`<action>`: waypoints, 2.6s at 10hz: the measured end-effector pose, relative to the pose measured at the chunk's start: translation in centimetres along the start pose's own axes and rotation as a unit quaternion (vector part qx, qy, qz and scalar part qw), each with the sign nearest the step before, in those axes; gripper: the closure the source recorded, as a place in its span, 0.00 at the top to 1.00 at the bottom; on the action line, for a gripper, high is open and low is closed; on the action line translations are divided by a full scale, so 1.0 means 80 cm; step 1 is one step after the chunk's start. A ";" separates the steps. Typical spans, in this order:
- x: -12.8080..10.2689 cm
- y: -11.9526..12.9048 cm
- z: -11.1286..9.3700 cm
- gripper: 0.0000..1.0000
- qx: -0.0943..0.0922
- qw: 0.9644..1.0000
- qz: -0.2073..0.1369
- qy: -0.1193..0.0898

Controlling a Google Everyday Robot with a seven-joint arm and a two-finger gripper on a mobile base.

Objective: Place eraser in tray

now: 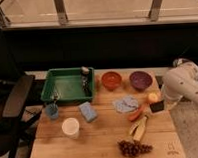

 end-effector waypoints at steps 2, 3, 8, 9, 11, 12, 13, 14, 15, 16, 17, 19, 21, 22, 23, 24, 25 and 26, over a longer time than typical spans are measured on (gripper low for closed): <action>-0.023 -0.075 -0.026 0.00 0.043 0.999 -0.012 -0.023; -0.040 -0.100 -0.038 0.00 0.059 0.997 -0.019 -0.037; -0.054 -0.113 -0.044 0.00 0.067 0.996 -0.023 -0.049; -0.053 -0.113 -0.044 0.00 0.067 0.996 -0.022 -0.049; -0.052 -0.113 -0.044 0.00 0.067 0.996 -0.022 -0.049; -0.053 -0.113 -0.044 0.00 0.070 0.996 -0.026 -0.048; -0.059 -0.118 -0.053 0.00 0.082 0.995 -0.044 -0.045; -0.069 -0.126 -0.066 0.00 0.095 0.993 -0.060 -0.042; -0.084 -0.133 -0.078 0.00 0.106 0.991 -0.075 -0.042; -0.107 -0.143 -0.091 0.00 0.118 0.988 -0.093 -0.042; -0.135 -0.153 -0.107 0.00 0.131 0.984 -0.114 -0.044; -0.201 -0.168 -0.129 0.00 0.152 0.974 -0.159 -0.052; -0.263 -0.176 -0.145 0.00 0.167 0.963 -0.202 -0.063; -0.288 -0.178 -0.149 0.00 0.171 0.958 -0.219 -0.068; -0.325 -0.179 -0.154 0.00 0.175 0.951 -0.242 -0.076; -0.345 -0.179 -0.157 0.00 0.176 0.948 -0.254 -0.080; -0.341 -0.179 -0.156 0.00 0.176 0.948 -0.252 -0.079; -0.338 -0.179 -0.156 0.00 0.176 0.949 -0.251 -0.077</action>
